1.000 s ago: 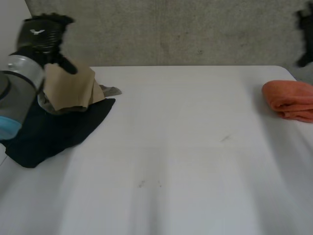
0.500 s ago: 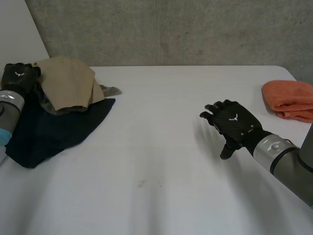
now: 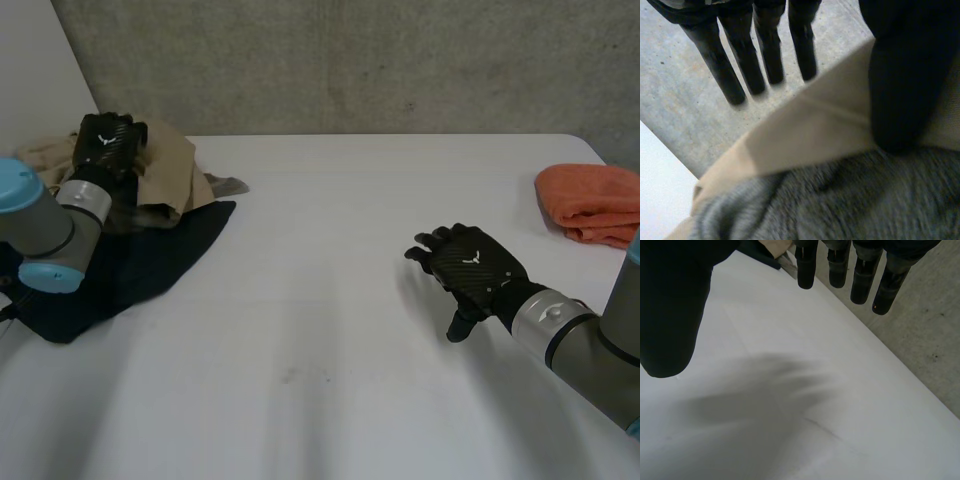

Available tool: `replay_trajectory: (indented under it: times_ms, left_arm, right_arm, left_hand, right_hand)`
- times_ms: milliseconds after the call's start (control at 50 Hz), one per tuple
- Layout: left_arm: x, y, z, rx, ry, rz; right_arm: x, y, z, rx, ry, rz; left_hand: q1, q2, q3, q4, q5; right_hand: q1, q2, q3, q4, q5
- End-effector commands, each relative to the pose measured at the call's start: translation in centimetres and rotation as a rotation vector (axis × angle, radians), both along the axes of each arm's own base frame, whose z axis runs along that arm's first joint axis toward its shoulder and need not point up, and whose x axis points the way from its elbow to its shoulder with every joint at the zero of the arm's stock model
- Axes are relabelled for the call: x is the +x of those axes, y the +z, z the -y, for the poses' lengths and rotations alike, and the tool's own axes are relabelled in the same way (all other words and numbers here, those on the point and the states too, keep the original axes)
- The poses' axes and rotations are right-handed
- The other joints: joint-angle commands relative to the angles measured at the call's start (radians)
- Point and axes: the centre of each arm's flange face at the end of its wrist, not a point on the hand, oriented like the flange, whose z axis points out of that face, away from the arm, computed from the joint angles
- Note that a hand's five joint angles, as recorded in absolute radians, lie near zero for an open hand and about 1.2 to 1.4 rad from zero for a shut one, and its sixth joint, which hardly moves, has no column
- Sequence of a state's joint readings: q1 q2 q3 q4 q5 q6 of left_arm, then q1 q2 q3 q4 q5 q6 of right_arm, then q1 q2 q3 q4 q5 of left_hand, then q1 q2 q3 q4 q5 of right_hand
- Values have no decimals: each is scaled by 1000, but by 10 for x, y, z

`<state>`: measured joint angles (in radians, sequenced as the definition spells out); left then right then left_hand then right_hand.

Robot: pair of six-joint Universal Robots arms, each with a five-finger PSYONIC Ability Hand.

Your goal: Fold the laundry.

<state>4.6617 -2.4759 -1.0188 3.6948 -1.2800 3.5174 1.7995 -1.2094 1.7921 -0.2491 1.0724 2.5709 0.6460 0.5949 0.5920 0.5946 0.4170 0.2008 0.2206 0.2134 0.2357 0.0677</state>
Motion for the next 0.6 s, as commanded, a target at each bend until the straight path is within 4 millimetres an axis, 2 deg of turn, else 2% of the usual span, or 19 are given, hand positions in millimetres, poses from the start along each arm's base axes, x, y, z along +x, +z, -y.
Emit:
replay_trajectory:
  times_ms: [20, 40, 120, 140, 200, 240, 260, 320, 340, 380, 400, 460, 480, 540, 560, 600]
  left_arm:
    - [-3, -3, 11, 10, 7, -2]
    - [-4, -2, 10, 9, 5, -3]
    - [-24, 33, -6, -44, -13, -15]
    - [-31, 49, -16, -62, -21, -26]
    - [-44, 67, -36, -71, -49, -39]
    - [-66, 86, -62, -79, -109, -62]
    - [-87, 96, -85, -75, -173, -91]
    - [-114, 107, -123, -44, -272, -148]
    - [-129, 110, -149, -12, -339, -187]
    - [-140, 110, -169, 18, -388, -211]
    - [-153, 105, -190, 56, -442, -228]
    - [-174, 92, -222, 117, -519, -239]
    - [-188, 81, -241, 158, -567, -234]
    - [-206, 62, -264, 212, -627, -216]
    - [-218, 48, -280, 249, -670, -197]
    - [-226, 39, -293, 274, -702, -183]
  right_arm:
    - [1, -5, 3, 10, -1, -3]
    - [1, -4, 3, 8, -1, -2]
    - [0, -2, 5, 4, -7, -2]
    - [-1, -1, 5, 0, -12, -2]
    - [-1, 2, 8, -9, -19, 2]
    - [-6, 4, 12, -14, -42, 6]
    - [-10, 10, 17, -34, -71, 9]
    - [-21, 26, 27, -86, -153, 9]
    - [-23, 30, 28, -97, -173, 10]
    - [-27, 35, 32, -114, -211, 11]
    - [-31, 38, 35, -123, -244, 13]
    - [-35, 45, 39, -140, -278, 22]
    - [-39, 47, 41, -145, -295, 28]
    - [-44, 48, 45, -145, -313, 32]
    - [-46, 49, 46, -145, -320, 35]
    - [-47, 49, 47, -145, -323, 35]
  left_hand:
    - [750, 801, 804, 802, 805]
    - [750, 801, 804, 802, 805]
    - [750, 801, 804, 802, 805]
    - [750, 801, 804, 802, 805]
    - [750, 801, 804, 802, 805]
    - [750, 801, 804, 802, 805]
    - [750, 801, 804, 802, 805]
    - [750, 801, 804, 802, 805]
    - [750, 801, 804, 802, 805]
    - [750, 801, 804, 802, 805]
    - [750, 801, 804, 802, 805]
    - [750, 801, 804, 802, 805]
    - [750, 801, 804, 802, 805]
    - [750, 801, 804, 802, 805]
    - [750, 801, 804, 802, 805]
    - [750, 801, 804, 802, 805]
  right_hand:
    - [-26, -46, -39, -61, -68]
    - [-26, -46, -39, -61, -68]
    - [-26, -46, -39, -61, -68]
    - [-26, -46, -39, -61, -68]
    - [-26, -46, -39, -61, -68]
    - [-26, -46, -39, -61, -68]
    - [-26, -46, -39, -61, -68]
    - [-26, -46, -39, -61, -68]
    - [-26, -46, -39, -61, -68]
    - [-26, -46, -39, -61, -68]
    - [-26, -46, -39, -61, -68]
    - [-26, -46, -39, -61, -68]
    - [-26, -46, -39, -61, -68]
    - [-26, -46, -39, -61, -68]
    - [-26, -46, -39, -61, -68]
    - [-26, -46, -39, -61, -68]
